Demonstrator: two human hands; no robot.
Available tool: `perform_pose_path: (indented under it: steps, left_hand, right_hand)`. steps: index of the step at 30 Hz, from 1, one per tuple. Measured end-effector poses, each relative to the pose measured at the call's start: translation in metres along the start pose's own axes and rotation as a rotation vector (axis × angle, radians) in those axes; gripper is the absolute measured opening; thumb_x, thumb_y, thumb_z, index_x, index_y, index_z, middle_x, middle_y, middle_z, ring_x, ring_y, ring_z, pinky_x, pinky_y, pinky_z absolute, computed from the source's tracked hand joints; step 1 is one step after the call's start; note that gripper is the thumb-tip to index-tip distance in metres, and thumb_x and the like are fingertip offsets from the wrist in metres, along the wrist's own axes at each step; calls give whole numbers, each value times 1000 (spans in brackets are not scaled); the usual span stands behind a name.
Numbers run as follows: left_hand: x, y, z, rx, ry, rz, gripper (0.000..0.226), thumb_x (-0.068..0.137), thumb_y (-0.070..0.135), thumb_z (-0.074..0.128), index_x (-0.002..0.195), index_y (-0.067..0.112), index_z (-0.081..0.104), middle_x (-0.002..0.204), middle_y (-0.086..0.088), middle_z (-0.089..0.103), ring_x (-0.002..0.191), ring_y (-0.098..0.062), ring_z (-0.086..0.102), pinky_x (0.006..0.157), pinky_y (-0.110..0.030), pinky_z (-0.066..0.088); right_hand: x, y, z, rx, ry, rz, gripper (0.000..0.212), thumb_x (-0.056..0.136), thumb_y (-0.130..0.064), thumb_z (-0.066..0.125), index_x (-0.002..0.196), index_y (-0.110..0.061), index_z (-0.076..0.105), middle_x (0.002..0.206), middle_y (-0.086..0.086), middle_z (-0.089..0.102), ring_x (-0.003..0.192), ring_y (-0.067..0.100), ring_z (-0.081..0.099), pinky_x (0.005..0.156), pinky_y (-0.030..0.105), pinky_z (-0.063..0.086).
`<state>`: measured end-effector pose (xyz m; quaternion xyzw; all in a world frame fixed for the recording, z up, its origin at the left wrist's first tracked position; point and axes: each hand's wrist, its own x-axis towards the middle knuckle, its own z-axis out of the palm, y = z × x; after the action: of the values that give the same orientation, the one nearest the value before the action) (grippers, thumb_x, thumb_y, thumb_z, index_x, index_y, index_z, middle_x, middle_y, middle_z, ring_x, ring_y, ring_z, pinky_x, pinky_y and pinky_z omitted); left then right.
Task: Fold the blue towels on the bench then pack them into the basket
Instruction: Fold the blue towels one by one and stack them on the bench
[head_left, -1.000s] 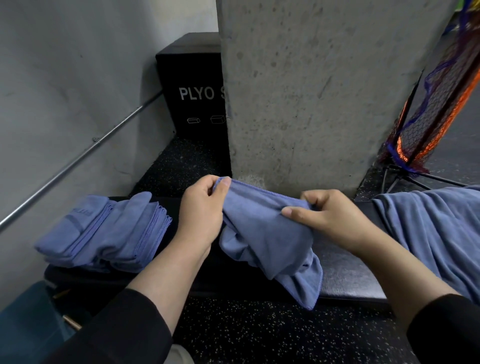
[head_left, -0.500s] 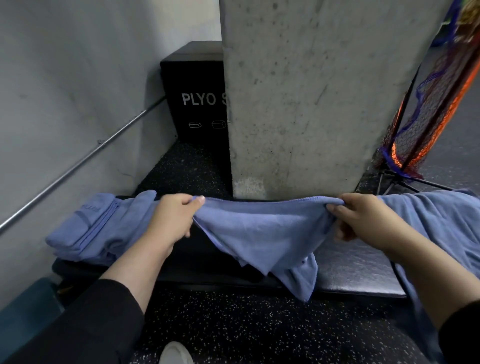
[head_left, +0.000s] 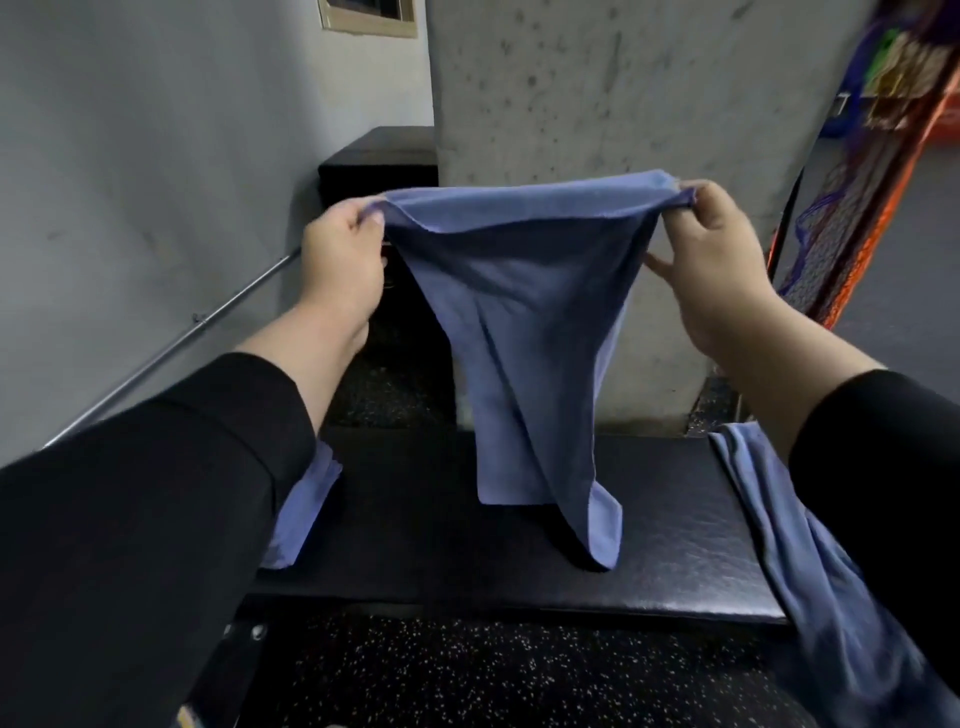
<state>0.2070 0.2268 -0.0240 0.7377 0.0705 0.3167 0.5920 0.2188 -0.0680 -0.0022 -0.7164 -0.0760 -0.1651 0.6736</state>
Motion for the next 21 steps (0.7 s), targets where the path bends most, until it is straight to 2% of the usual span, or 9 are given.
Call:
perform_pose_path:
  steps: [2,4,8,12,14,15,17,19,21]
  left_hand:
    - [3,21,2,-73,11,41,24,102,16,48,101,31,67,95,13,69,89,-2,62,97,-38,55]
    - [2,32,2,-116,1,83,26,102,15,47,112,27,68,109,10,70,98,1,63,105,-38,52]
    - [-8,49,-1,-119,-1,135,29,104,15,48,127,18,67,126,8,69,103,10,60,108,-32,48]
    - [-29,45,-12,-41,31,160,24,103,21,50,108,31,71,93,19,71,83,8,61,91,-27,52]
    - [-48,33,-20,54,75,173,19,102,26,52,96,34,69,80,17,70,74,3,60,79,-24,51]
    - [-59,24,-23,109,95,180,17,102,25,54,95,29,69,79,13,69,72,2,60,74,-21,47]
    - [-80,-1,-30,214,82,187,13,103,24,56,95,19,65,84,-2,67,76,-12,59,69,-25,41]
    - [-105,-34,-35,229,-14,107,15,103,25,56,90,18,61,84,-10,63,76,-16,54,69,-32,39]
    - [-134,-65,-37,171,-131,-29,22,101,34,55,86,19,62,79,-9,64,74,-13,54,71,-38,45]
  right_hand:
    - [4,-11,-1,51,17,-12,18,101,-18,46,94,-26,60,101,-1,64,99,10,60,95,46,57]
    - [6,-17,-4,121,19,2,14,100,-21,49,96,-26,61,110,3,66,109,12,62,95,49,57]
    - [1,-34,-13,190,38,-37,10,100,-26,50,99,-26,60,126,5,65,121,15,60,94,46,58]
    - [-23,-30,-28,29,45,-82,16,103,-27,50,95,-29,64,114,-1,70,113,14,65,90,42,58]
    - [-42,-14,-40,-158,78,-114,18,101,-30,52,95,-22,67,100,4,73,95,13,67,81,42,56]
    - [-53,-2,-46,-250,102,-133,21,101,-29,52,94,-16,66,96,11,70,86,12,62,77,39,51]
    - [-78,23,-58,-392,119,-166,20,101,-23,54,93,-9,65,98,16,63,87,12,53,77,30,40]
    - [-105,55,-68,-416,92,-156,17,100,-18,54,96,-5,66,98,9,61,93,12,52,82,27,38]
    - [-132,89,-77,-358,9,-43,19,102,-13,52,87,-3,59,81,3,56,80,12,47,73,33,38]
